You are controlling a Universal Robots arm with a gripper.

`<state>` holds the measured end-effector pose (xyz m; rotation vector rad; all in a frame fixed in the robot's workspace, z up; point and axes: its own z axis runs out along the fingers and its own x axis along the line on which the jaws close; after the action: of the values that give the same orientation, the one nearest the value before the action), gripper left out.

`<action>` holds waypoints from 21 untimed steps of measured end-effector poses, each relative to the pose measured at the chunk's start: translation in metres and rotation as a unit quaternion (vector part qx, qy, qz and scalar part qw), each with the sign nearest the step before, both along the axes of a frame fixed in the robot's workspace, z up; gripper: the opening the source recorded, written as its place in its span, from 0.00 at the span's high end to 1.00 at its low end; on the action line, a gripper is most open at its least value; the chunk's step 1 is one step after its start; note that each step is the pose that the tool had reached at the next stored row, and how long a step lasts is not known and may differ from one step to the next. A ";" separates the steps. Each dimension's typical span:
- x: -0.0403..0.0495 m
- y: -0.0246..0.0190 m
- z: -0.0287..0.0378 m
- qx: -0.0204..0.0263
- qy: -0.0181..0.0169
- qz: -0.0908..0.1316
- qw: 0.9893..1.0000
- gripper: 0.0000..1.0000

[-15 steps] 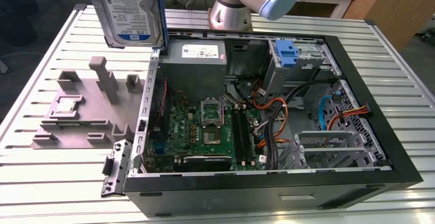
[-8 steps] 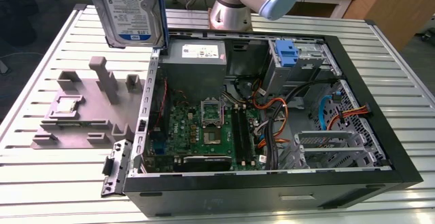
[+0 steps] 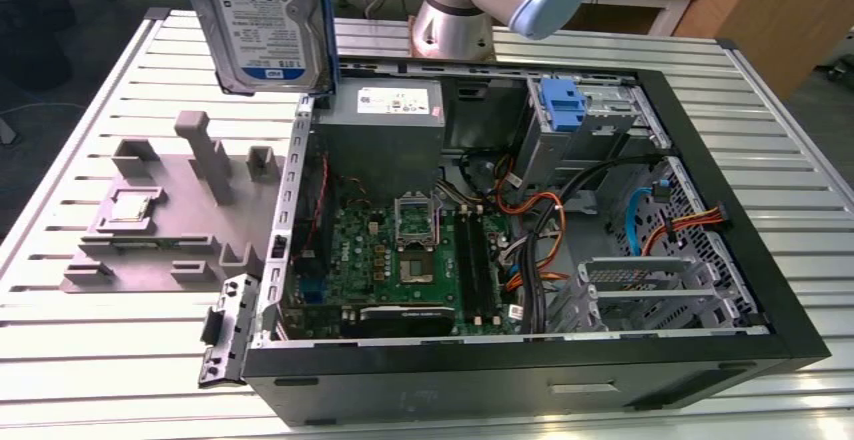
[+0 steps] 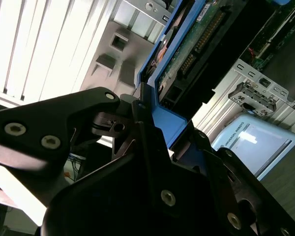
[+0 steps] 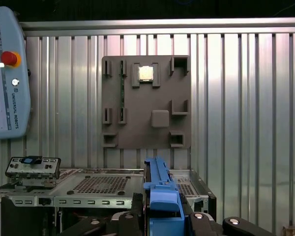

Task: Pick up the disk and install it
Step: 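Reach for the disk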

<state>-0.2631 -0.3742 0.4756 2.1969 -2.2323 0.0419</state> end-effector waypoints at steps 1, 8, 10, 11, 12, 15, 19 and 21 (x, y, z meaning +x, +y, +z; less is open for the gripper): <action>0.0015 0.0000 0.0000 0.000 0.000 0.000 1.000 0.63; 0.0099 0.0000 0.0000 0.000 0.000 0.000 1.000 0.63; 0.0125 0.0000 0.0000 0.000 0.000 0.000 1.000 0.63; 0.0139 0.0000 0.0000 0.000 0.000 0.000 1.000 0.63; 0.0152 0.0000 0.0000 0.000 0.000 0.000 1.000 0.63; 0.0188 0.0000 -0.0001 0.000 0.000 0.000 1.000 0.63; 0.0239 0.0000 0.0000 0.000 0.000 0.000 1.000 0.63; 0.0260 0.0000 0.0000 0.000 0.000 0.000 1.000 0.63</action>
<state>-0.2371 -0.3742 0.4756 2.1970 -2.2323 0.0419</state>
